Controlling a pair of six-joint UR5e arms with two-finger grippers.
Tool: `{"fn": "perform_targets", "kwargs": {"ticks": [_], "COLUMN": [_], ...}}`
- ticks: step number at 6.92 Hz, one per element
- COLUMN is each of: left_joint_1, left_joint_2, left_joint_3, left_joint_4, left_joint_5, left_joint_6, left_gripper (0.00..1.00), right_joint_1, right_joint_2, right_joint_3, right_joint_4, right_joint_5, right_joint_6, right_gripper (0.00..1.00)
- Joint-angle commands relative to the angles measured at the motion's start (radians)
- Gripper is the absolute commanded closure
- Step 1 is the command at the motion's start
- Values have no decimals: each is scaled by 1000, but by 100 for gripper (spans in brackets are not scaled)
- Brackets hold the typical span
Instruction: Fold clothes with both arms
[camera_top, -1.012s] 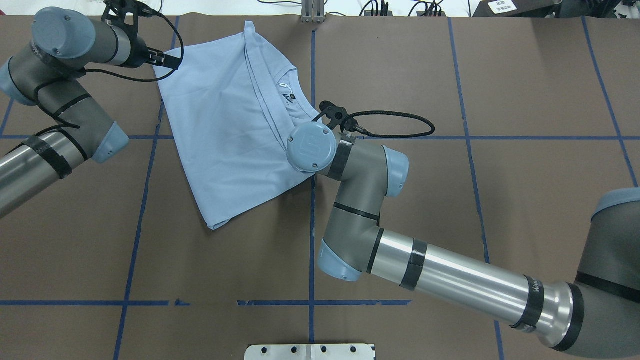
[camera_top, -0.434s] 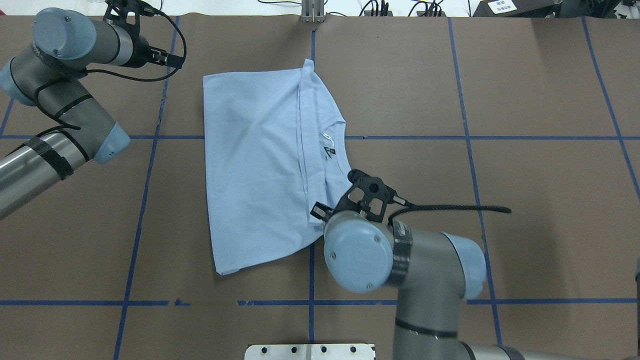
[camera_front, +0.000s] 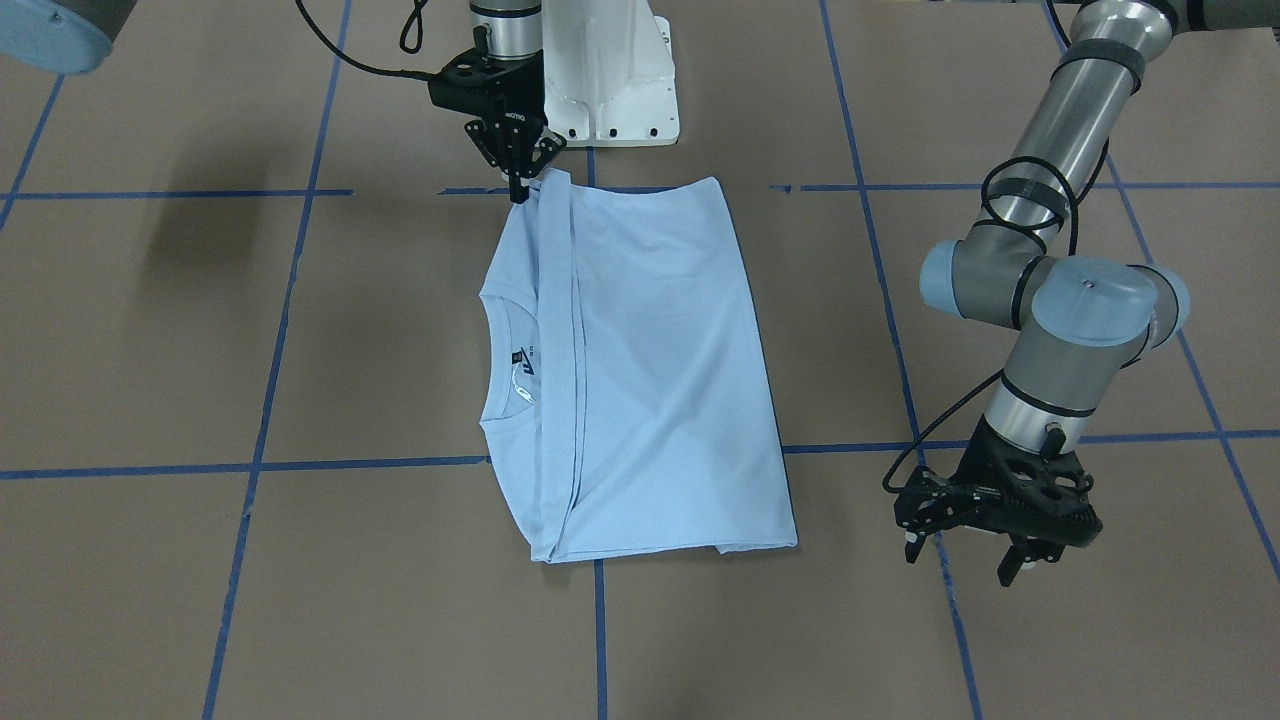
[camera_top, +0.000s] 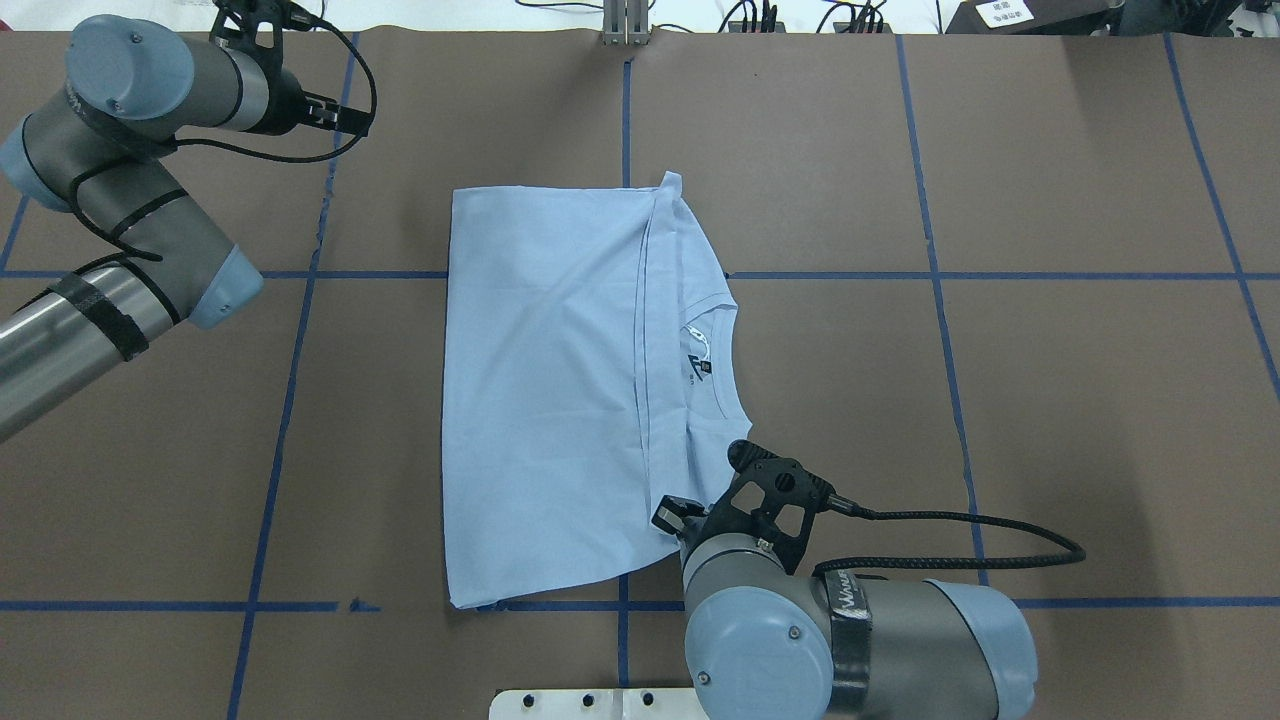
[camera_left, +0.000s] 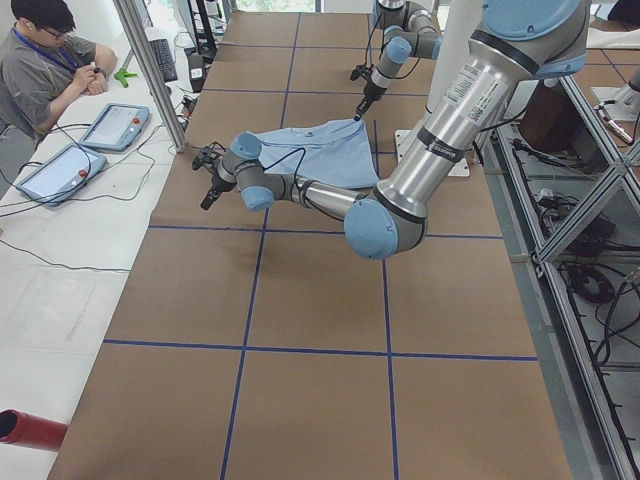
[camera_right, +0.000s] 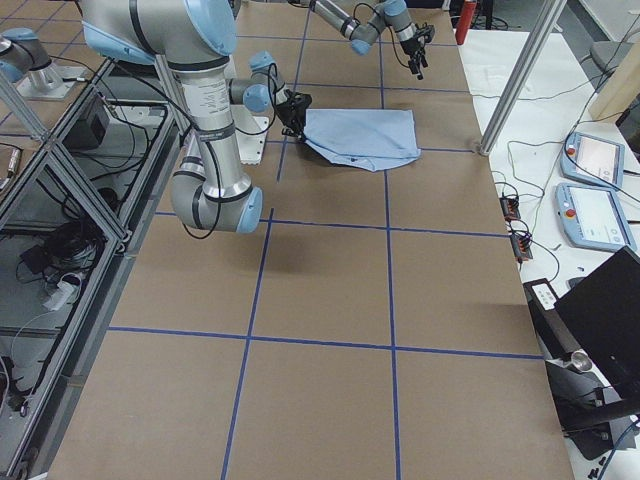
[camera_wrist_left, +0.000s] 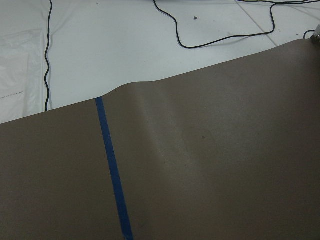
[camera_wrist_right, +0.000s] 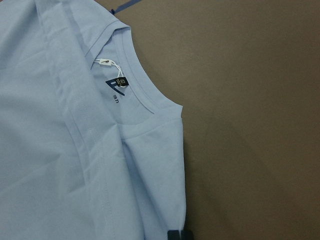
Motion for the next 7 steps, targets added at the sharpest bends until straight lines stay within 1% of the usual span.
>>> {"fn": "perform_targets", "kwargs": {"ticks": [1, 3, 4, 5, 6, 7], "left_joint_1": [2, 5, 5, 5, 5, 5], "left_joint_2": [3, 8, 8, 8, 8, 8], "left_joint_3": [-19, -22, -21, -21, -21, -21], "left_joint_4": [3, 2, 2, 0, 0, 0], "left_joint_5": [-1, -1, -1, -1, -1, -1], "left_joint_6": [0, 0, 0, 0, 0, 0], "left_gripper": [0, 0, 0, 0, 0, 0], "right_joint_1": [15, 30, 24, 6, -5, -11], "right_joint_2": [-21, -4, -5, -7, -7, -8], "right_joint_3": [11, 19, 10, -19, -66, -87], "right_joint_4": [-4, 5, 6, 19, 61, 84], "right_joint_5": [12, 27, 26, 25, 22, 19], "right_joint_6": [-101, -417, -529, -626, -688, -723], "right_gripper": [0, 0, 0, 0, 1, 14]}}
